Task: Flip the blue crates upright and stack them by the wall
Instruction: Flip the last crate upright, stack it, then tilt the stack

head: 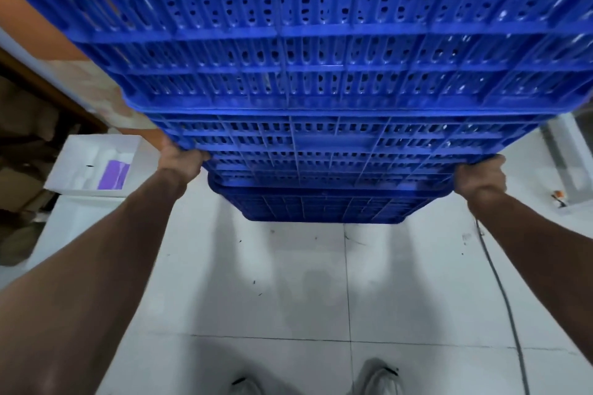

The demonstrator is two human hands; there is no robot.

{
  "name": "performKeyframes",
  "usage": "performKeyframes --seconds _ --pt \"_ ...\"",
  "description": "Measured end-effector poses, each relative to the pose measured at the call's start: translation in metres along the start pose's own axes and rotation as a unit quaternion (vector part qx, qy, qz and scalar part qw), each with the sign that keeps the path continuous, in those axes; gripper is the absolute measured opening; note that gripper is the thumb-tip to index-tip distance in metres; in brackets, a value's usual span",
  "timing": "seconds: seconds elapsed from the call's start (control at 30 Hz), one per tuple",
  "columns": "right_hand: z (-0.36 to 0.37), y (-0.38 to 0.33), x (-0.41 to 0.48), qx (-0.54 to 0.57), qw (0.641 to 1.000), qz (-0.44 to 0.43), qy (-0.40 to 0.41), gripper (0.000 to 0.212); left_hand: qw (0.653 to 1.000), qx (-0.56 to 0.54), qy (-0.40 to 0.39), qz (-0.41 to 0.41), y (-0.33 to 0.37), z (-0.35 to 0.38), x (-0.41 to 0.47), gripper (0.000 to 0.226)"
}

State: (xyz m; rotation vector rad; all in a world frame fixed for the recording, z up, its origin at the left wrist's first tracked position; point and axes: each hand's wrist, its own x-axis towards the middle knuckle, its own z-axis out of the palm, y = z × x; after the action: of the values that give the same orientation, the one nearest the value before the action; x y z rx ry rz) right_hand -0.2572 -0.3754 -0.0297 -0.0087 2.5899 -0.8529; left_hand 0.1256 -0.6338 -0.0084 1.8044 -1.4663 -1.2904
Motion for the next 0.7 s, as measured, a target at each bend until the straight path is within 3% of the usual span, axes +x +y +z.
performKeyframes --seconds 0.2,0.4,0.7 --pt "0.006 -0.005 0.001 0.021 1.0 0.014 0.013 0.058 0.998 0.054 -0.006 0.03 -0.002 0.0 0.003 0.045" --pt "0.001 0.002 0.007 0.089 0.996 0.015 0.01 0.042 0.996 0.085 0.031 -0.01 -0.007 0.002 0.009 0.029" --pt "0.004 0.018 0.062 0.097 0.995 0.025 -0.018 0.05 0.988 0.127 0.091 -0.013 -0.009 0.003 0.004 0.044"
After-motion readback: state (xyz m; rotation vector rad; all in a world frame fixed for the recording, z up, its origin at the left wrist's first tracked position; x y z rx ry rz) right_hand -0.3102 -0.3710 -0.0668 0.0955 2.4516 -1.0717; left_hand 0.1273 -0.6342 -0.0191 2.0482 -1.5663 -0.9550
